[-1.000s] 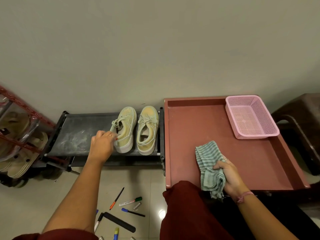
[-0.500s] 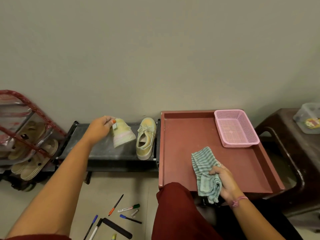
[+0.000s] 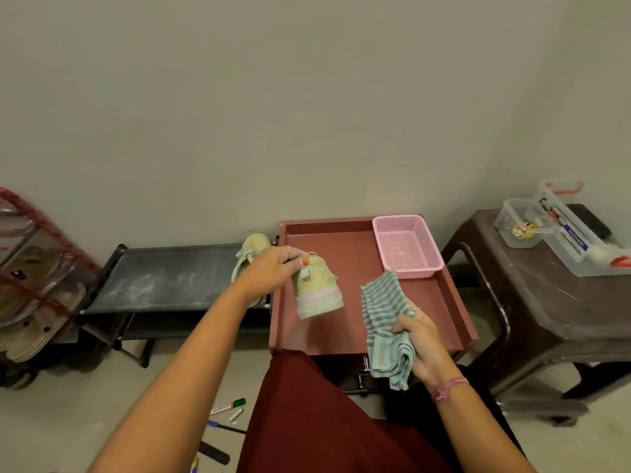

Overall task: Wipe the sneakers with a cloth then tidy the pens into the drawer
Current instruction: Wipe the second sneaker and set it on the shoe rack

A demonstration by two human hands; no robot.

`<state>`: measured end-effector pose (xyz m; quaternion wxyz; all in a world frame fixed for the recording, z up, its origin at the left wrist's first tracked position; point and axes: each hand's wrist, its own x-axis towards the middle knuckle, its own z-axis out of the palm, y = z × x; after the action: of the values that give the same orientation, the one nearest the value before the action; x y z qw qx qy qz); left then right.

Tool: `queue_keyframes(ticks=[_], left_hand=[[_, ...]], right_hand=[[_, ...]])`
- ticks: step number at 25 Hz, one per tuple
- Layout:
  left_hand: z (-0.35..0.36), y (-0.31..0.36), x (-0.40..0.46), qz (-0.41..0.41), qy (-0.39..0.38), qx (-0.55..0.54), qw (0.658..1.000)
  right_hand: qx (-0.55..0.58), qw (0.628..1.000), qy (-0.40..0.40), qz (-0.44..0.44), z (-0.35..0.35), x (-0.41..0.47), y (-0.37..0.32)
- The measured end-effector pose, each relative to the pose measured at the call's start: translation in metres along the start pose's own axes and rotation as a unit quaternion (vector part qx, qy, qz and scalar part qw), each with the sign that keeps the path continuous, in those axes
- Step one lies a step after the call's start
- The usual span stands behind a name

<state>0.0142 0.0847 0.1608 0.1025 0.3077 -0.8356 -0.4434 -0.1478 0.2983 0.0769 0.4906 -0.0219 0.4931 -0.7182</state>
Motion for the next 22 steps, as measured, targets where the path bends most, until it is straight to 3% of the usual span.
queue_keyframes(ticks=[8,11,14,17,20,22], left_hand=[[0.083,0.011,0.015,0.000,-0.083,-0.072,0.994],[0.091,0.009,0.022,-0.024,-0.098,-0.101,0.990],[0.090,0.016,0.028,-0.037,-0.103,-0.098,0.989],[0.091,0.023,0.037,-0.052,-0.090,-0.102,0.989],[0.095,0.020,0.039,-0.073,-0.099,-0.188,0.974],[0.097,0.013,0.037,-0.053,-0.148,-0.246,0.956]], right_hand=[[-0.162,0.978,-0.044,-0.120,-0.013,-0.030,-0.009],[-0.318,0.926,-0.080,-0.189,-0.009,-0.037,-0.004],[-0.460,0.849,-0.099,-0.240,-0.001,-0.032,0.004],[-0.548,0.789,-0.094,-0.262,0.002,-0.018,0.004],[-0.570,0.774,-0.064,-0.270,0.008,-0.003,-0.002],[-0.570,0.778,-0.057,-0.258,0.010,0.004,-0.008]])
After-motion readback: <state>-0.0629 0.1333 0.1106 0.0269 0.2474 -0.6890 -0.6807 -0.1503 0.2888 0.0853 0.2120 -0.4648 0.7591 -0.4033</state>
